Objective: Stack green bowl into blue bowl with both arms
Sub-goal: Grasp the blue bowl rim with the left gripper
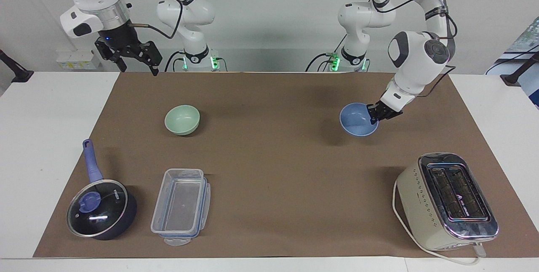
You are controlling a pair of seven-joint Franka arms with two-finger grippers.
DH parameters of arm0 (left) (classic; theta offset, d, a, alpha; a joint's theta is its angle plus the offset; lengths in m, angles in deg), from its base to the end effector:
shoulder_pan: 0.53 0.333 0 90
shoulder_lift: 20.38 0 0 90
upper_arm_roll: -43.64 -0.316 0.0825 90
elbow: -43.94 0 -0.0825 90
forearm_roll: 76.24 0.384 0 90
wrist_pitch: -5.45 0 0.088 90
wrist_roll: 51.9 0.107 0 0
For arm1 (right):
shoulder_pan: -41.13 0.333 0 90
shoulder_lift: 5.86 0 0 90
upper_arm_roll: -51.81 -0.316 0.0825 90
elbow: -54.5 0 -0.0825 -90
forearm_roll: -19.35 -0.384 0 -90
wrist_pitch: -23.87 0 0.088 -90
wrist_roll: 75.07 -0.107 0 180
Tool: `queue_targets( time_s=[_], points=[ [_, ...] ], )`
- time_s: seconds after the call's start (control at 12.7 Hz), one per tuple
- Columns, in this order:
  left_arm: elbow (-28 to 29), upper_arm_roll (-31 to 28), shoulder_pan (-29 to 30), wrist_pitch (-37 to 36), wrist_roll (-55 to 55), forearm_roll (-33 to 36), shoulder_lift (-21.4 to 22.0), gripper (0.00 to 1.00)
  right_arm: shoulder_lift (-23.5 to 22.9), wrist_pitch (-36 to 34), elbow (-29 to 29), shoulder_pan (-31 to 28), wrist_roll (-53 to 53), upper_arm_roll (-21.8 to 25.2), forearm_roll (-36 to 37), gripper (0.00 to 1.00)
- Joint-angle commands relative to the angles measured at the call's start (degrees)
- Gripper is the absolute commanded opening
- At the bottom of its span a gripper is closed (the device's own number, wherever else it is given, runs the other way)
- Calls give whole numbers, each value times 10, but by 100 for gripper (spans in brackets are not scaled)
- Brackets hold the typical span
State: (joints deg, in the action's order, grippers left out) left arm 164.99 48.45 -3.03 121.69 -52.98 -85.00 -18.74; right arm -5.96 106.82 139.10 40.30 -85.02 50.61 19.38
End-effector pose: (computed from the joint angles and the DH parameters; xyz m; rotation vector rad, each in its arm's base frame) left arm 0.5253 -0.0763 0.4233 3.0111 -0.0559 -0.0977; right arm 0.5425 0.0034 0.6568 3.1270 -0.2621 -0.0477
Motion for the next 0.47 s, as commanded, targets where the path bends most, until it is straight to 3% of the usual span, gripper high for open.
queue_targets(
  time_s=[0.0, 0.24, 0.39],
  points=[
    [-52, 2, 6, -79, -3, -7, 7, 0, 1, -2, 0, 0, -11, -2, -8, 100],
    [-66, 9, -6, -113, -41, -7, 21, 0, 1, -3, 0, 0, -11, -2, -7, 100],
    [-58, 11, -44, -107, -87, -8, 27, 0, 1, -3, 0, 0, -10, -2, -7, 100]
  ],
)
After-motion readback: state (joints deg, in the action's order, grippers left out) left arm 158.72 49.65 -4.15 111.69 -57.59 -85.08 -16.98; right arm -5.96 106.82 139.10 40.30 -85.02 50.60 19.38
